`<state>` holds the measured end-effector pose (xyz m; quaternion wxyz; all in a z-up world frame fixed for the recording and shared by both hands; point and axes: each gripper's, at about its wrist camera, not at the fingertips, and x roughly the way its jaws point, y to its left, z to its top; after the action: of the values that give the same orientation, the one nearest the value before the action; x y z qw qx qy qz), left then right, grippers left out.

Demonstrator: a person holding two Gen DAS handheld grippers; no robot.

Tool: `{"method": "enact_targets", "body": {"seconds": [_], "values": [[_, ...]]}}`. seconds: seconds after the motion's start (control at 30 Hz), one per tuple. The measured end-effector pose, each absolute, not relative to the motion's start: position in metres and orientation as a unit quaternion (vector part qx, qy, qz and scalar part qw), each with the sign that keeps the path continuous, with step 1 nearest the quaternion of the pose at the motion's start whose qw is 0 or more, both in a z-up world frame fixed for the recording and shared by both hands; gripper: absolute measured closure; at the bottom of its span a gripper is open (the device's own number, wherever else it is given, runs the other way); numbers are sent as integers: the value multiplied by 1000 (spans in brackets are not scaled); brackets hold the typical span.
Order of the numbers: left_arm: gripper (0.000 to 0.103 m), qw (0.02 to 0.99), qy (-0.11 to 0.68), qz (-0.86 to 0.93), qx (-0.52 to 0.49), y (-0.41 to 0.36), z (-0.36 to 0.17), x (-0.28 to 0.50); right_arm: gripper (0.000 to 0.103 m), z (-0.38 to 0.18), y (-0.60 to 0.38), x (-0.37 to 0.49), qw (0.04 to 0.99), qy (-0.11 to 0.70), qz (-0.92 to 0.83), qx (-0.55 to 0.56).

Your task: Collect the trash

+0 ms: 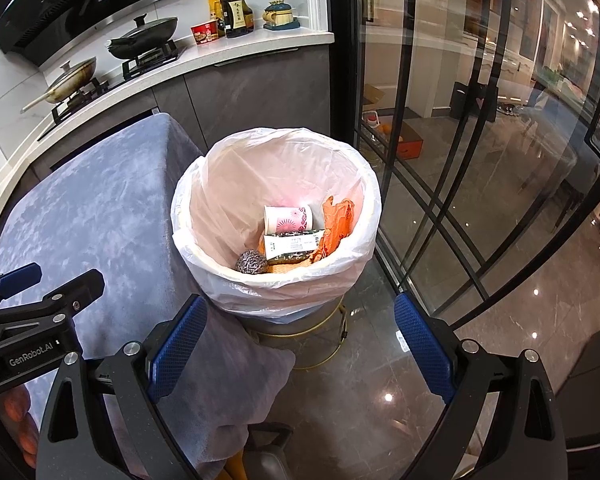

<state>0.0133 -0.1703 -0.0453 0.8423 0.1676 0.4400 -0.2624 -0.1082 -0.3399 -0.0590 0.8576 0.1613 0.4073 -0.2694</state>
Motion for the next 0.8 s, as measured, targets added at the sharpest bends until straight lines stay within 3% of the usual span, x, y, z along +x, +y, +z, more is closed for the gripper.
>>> {"method": "enact_targets", "body": {"seconds": [0.8], "values": [[10,838,443,-270,170,-171,-49,11,12,-61,-339,-109,858,406,-268,161]]}}
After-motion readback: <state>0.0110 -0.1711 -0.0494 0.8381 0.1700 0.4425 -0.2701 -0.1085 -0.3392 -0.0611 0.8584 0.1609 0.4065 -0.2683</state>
